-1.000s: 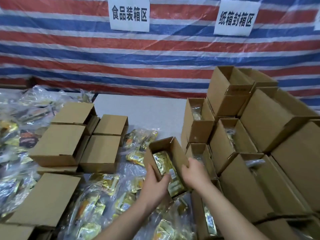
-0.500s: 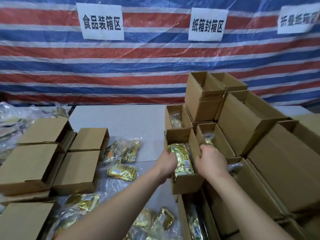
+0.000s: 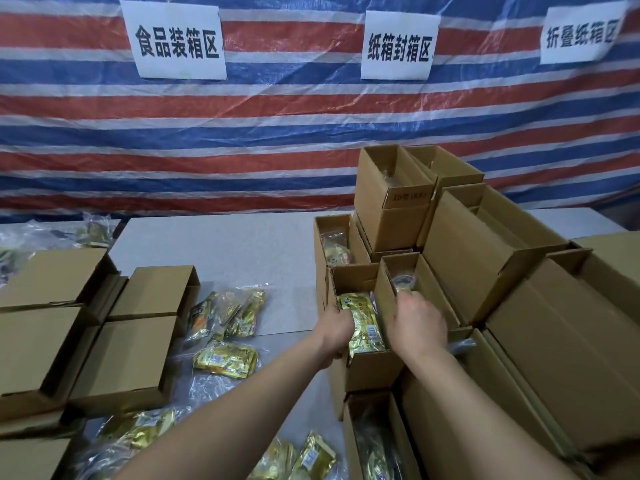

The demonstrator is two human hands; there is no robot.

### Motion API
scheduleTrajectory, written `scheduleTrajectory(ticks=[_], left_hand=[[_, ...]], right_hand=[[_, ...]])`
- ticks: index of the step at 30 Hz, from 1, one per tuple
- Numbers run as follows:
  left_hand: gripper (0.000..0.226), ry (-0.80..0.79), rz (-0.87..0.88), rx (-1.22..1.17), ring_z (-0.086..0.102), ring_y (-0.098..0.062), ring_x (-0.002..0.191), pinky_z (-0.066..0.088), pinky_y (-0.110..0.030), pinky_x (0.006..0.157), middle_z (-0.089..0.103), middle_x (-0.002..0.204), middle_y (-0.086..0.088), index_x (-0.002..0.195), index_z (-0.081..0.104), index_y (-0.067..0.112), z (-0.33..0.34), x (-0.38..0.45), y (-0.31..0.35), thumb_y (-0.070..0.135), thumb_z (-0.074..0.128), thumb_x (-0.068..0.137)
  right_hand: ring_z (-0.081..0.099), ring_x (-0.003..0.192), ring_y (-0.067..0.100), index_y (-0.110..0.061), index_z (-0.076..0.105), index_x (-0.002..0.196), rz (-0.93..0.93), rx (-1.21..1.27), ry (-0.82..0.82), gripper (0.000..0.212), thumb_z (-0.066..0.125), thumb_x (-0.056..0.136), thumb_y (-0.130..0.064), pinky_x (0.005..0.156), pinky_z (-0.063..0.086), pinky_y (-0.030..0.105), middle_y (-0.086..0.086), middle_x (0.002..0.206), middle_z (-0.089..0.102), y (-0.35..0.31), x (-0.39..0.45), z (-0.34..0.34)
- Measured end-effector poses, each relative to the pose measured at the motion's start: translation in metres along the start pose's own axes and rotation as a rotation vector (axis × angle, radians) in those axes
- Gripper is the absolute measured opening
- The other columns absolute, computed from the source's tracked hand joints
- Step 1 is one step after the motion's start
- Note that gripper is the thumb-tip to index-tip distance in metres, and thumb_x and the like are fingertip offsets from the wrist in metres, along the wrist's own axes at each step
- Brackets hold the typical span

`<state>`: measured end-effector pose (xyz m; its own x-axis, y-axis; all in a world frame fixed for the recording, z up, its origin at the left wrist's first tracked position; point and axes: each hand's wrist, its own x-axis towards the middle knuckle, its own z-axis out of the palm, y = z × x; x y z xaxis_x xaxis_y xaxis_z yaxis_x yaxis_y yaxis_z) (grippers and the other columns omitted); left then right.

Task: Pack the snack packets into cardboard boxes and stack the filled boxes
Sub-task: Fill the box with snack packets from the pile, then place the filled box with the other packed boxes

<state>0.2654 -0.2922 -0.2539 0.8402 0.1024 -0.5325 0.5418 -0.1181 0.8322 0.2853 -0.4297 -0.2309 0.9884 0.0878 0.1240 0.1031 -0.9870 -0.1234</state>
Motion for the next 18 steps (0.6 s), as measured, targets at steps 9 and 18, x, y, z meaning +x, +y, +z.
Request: scheduleTrajectory(ticks=[9, 18], left_hand=[[0.056, 0.011, 0.019, 0.052, 0.043, -0.009, 0.067, 0.036, -0.024, 0.056, 0.051, 0.103, -0.002, 0.156, 0.017, 0.011, 0.002, 0.015, -0.002, 0.023, 0.026, 0.103], [0.072, 0.012, 0.045, 0.045, 0.047, -0.028, 0.130, 0.045, -0.041, 0.097, 0.033, 0.158, -0.010, 0.158, 0.016, 0.015, -0.002, 0.017, -0.007, 0.053, 0.035, 0.100]], right_hand=[[0.064, 0.093, 0.022, -0.014, 0.060, 0.114, -0.035, -0.002, 0.028, 0.023, 0.062, 0.091, -0.014, 0.078, 0.051, 0.033, 0.004, 0.106, 0.063, 0.001, 0.008, 0.006], [0.063, 0.095, 0.020, -0.017, 0.053, 0.121, -0.033, 0.045, 0.031, 0.032, 0.064, 0.093, -0.028, 0.082, 0.052, 0.033, 0.002, 0.107, 0.062, 0.001, 0.007, 0.002]])
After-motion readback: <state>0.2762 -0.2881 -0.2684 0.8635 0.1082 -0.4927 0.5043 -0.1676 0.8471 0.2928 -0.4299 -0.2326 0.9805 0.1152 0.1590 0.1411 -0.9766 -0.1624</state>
